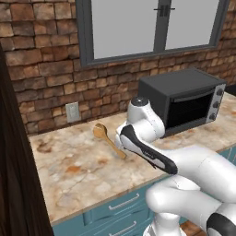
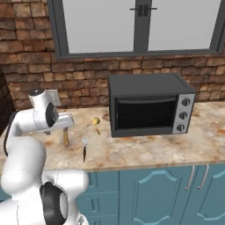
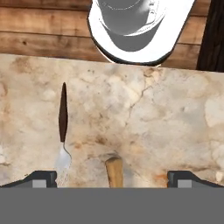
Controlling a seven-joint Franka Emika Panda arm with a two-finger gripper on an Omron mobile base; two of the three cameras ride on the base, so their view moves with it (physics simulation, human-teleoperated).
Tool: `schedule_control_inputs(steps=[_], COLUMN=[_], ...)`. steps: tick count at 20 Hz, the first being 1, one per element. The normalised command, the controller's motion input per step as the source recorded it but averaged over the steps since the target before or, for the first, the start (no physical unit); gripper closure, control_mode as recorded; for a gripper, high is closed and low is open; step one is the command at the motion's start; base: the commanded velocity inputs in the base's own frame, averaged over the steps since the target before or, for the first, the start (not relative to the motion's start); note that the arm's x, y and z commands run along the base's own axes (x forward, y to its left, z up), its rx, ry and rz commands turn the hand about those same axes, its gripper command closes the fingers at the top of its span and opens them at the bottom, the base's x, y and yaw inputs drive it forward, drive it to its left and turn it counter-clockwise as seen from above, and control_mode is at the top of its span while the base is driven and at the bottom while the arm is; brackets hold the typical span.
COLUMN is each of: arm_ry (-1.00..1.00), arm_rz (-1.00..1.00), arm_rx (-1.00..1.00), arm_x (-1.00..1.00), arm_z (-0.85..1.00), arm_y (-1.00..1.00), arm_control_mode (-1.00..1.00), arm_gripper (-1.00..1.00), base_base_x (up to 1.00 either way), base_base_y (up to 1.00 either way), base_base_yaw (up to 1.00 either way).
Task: Organize the utensils by type. Pick up the wooden spoons from the counter and place them in the open cabinet. Then pick up the metallic utensils from the counter and place them in the open drawer.
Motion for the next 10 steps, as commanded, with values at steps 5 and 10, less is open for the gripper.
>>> schedule_control_inputs(steps=[5, 10], arm_ry=[0.01, 0.04], arm_rz=[0.01, 0.00], arm_rx=[0.00, 0.00], arm_x=[0.61, 0.55], arm_z=[-0.40, -0.52], arm_y=[0.19, 0.24], arm_control_mode=[-1.00, -1.00], arm_gripper=[-1.00, -1.00], base_base_x=[0.00, 0.00], base_base_y=[0.00, 0.00], base_base_yaw=[0.00, 0.00])
